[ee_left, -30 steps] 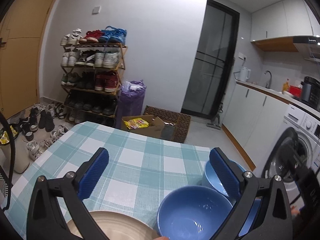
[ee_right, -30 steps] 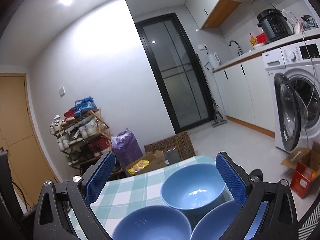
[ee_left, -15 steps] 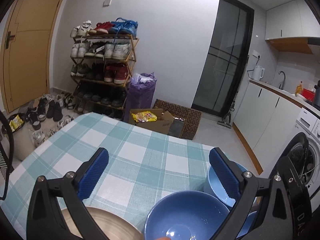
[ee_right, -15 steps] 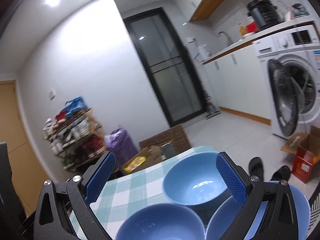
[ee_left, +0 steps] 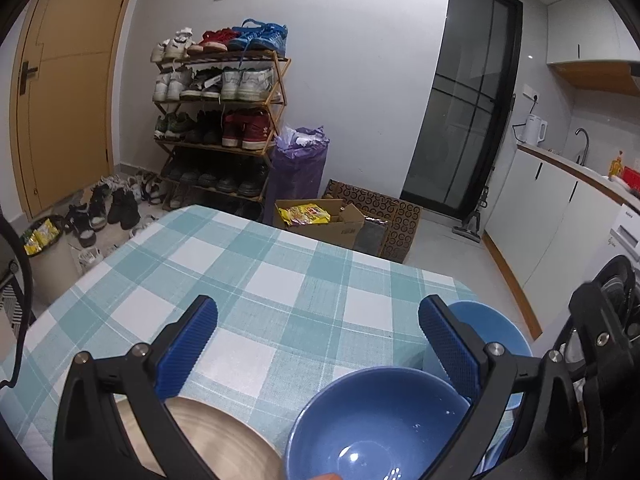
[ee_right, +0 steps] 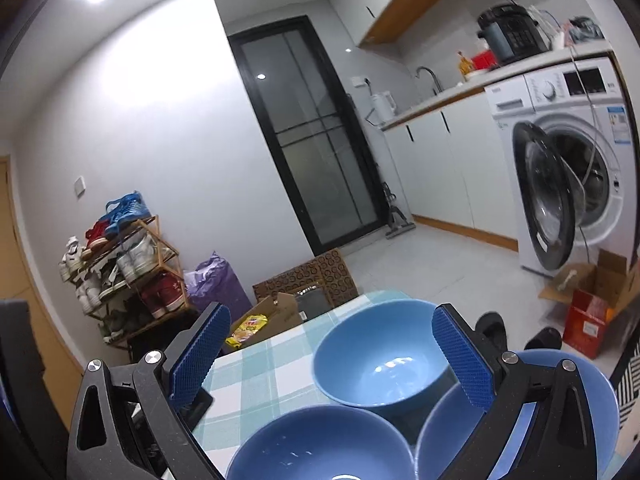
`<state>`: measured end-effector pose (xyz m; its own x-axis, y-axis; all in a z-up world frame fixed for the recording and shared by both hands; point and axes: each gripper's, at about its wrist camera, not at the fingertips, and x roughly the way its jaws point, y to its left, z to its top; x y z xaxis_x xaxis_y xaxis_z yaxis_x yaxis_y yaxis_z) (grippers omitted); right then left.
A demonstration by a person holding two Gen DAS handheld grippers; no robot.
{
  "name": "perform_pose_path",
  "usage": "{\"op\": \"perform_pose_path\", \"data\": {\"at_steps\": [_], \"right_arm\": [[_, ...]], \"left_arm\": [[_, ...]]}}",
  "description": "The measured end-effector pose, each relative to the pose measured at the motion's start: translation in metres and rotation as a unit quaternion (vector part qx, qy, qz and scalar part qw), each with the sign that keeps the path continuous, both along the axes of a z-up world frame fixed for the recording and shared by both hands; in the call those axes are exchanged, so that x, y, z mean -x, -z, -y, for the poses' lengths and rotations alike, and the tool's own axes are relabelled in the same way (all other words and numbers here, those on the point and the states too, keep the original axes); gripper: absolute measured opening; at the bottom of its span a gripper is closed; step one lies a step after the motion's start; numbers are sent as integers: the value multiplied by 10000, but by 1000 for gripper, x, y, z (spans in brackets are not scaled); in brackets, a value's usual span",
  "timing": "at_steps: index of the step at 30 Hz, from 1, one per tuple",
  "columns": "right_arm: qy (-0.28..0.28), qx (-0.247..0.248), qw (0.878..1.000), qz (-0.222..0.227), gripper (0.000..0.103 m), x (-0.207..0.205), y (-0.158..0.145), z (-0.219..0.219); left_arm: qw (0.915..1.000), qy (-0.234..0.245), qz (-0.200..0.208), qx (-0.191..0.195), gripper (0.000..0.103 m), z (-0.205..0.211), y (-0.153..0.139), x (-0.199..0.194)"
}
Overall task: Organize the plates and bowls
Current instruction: 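Move both open tools toward the blue bowls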
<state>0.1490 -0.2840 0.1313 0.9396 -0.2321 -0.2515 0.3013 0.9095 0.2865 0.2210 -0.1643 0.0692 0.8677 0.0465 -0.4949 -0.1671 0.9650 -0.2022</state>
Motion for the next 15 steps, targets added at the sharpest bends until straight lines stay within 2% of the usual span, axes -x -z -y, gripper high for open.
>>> {"op": "perform_pose_path", "data": {"at_steps": [4,7,10,12,15], "right_arm": [[-115,262,9986,436,102,7,0,-14],[-300,62,9984,481,102,6,-1,-10],[-585,-77,9981,147,102,1,-3,-3],[-799,141,9967,-76,102,-2,-6,-1],[-1080,271,9937,-156,103,-2,-9,7]], "left_arm": [[9999,107,-15,75,102,1,-3,0],[9997,239,93,63,102,5,-7,2],[9992,397,96,11,102,7,-7,1],[9989,461,64,32,102,4,-6,-1],[9988,477,21,50,102,-3,-7,-6]]}}
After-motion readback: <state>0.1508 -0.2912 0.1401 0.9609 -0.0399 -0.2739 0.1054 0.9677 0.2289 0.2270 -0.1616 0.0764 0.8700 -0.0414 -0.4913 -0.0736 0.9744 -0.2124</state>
